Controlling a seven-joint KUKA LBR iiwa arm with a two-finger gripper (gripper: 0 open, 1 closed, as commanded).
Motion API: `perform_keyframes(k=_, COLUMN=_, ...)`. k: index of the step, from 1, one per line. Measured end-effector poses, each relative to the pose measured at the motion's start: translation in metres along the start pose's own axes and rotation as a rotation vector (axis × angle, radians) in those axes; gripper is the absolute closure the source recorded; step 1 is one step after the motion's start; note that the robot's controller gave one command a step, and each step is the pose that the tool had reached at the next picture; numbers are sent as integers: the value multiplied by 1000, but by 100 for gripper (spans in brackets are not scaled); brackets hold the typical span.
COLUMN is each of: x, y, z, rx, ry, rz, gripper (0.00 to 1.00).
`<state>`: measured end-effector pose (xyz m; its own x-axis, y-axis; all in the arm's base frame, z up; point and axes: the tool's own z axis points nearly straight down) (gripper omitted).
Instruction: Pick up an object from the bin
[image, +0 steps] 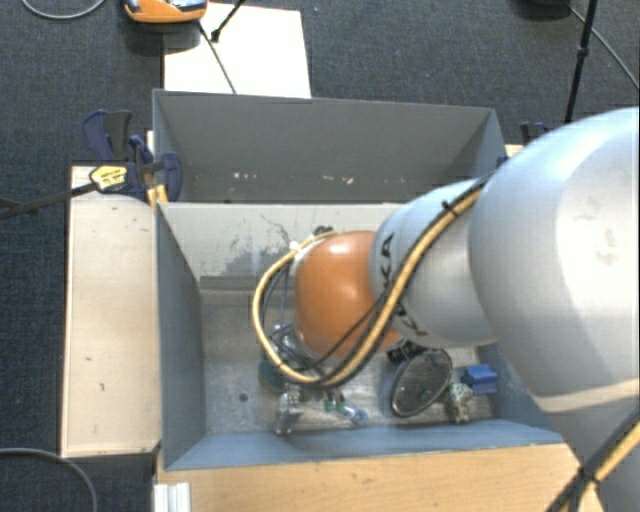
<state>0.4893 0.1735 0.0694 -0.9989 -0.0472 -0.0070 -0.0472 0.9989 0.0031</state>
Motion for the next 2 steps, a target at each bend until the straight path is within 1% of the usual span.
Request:
perform_keyframes(k=1, x=-3, y=1, z=-4, rx=-2, ry=-8, rz=8, gripper=100)
perform_keyframes(k=2, x=-1, y=-22, z=-194, rx=1, ry=-3, rz=-171, gripper=100)
